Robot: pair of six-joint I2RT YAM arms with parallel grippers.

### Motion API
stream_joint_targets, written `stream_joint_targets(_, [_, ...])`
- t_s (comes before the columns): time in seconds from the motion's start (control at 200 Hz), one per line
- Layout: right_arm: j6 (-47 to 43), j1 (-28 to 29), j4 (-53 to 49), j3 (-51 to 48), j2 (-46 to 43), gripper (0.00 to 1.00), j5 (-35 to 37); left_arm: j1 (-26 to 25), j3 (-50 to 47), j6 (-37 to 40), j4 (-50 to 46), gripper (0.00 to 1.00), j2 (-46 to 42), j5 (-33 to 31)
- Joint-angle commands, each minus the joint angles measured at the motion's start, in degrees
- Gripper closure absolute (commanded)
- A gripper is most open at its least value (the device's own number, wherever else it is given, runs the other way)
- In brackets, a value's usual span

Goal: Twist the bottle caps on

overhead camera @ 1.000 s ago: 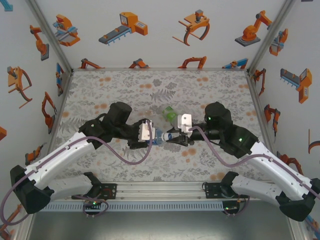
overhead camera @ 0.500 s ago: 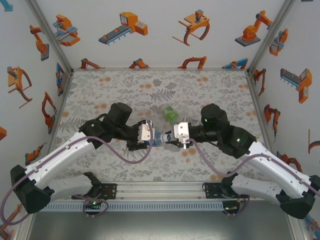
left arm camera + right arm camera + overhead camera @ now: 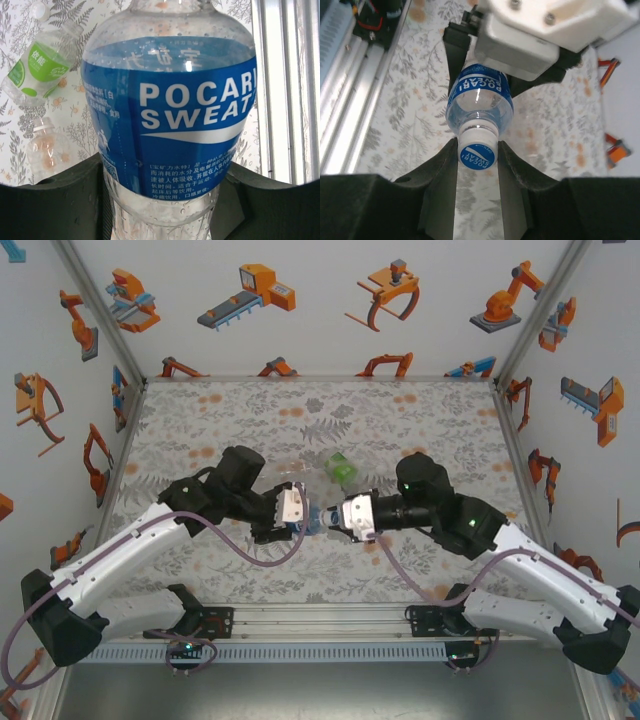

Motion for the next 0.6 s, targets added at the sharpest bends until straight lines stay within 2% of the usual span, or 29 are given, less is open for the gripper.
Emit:
stream_joint_targets(0.0, [30.7, 0.58, 9.85, -3.4, 2.34, 1.0, 6.47, -0.51, 2.43, 1.98, 5.84, 1.0, -0.88, 2.4])
stream_joint_targets(0.135, [62.64, 0.55, 10.42, -3.48, 4.09, 1.0, 19.61, 0.4, 0.93, 2.04, 9.33, 1.0, -1.75, 0.76])
stream_joint_targets(0.36, [104.06, 0.28, 19.26, -11.08, 4.27, 1.0, 27.7, 3.7, -2.33, 0.09, 15.89, 1.0, -2.59, 1.79])
stream_joint_targets(0.476, [119.35, -0.66, 26.91, -17.08, 4.08, 1.0, 29.76, 4.9, -3.61, -0.61, 17.67, 1.0, -2.45, 2.86])
stream_joint_targets(0.536, [122.19, -1.24, 30.43, -18.56, 4.49, 1.0, 29.24, 5.03, -4.11, -0.9, 18.31, 1.0, -2.36, 3.42])
stream_joint_targets(0.596, [123.22, -2.12, 28.99, -17.86, 5.11, 1.0, 27.59, 5.01, -4.46, -1.13, 18.61, 1.0, -2.31, 3.76])
